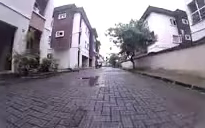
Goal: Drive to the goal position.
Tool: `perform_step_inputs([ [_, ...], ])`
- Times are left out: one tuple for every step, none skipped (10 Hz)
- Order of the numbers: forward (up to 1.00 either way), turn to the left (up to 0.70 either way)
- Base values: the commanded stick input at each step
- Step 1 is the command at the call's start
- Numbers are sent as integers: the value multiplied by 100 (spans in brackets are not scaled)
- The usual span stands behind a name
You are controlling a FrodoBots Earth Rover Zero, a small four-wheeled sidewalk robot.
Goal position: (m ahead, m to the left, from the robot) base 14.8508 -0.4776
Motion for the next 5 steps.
perform_step_inputs([
  [70, 0],
  [70, 0],
  [70, 0],
  [70, 0],
  [70, 0],
])
